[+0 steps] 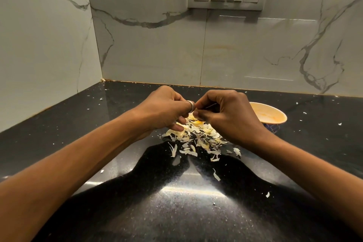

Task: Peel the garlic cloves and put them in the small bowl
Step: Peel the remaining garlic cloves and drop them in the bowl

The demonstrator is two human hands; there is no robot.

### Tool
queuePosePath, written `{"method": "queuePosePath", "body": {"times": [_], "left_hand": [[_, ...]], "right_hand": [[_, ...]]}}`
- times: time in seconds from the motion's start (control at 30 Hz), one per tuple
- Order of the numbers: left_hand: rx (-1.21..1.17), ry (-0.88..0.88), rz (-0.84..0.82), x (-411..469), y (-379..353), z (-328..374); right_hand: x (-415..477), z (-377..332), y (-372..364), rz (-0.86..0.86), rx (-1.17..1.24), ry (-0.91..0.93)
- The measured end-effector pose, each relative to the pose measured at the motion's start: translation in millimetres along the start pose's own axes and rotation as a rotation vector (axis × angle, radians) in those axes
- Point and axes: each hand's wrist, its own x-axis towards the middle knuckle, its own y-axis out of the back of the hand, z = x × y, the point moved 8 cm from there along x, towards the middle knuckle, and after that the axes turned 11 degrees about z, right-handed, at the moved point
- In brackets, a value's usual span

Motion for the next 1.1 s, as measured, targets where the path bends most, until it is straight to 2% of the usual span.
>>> {"method": "queuePosePath", "body": {"times": [0.1,0.3,0.47,0.7,0.8,0.93,1.1], "left_hand": [[0.016,0.02,0.009,2,3,-2],[0.037,0.049,0.023,7,7,-8],[0.078,0.057,0.072,9,13,-12],[0.249,-0.161,0.167,8,20,5],[0.202,-0.252,0.087,3,12,14],[0.142,-0.284,-0.002,-1,1,20],[0.215,-0.471,0.104,-6,4,31]], "right_hand": [[0,7,-2,-0.036,0.09,-0.117],[-5,16,-3,-0.058,0.485,-0.433],[-4,25,-2,-0.023,0.644,-0.607],[-6,30,-4,-0.027,0.669,-0.702],[-6,31,-3,-0.013,0.686,-0.731],[-7,32,-5,0.005,0.751,-0.773],[-7,30,-3,0.013,0.773,-0.772]]}}
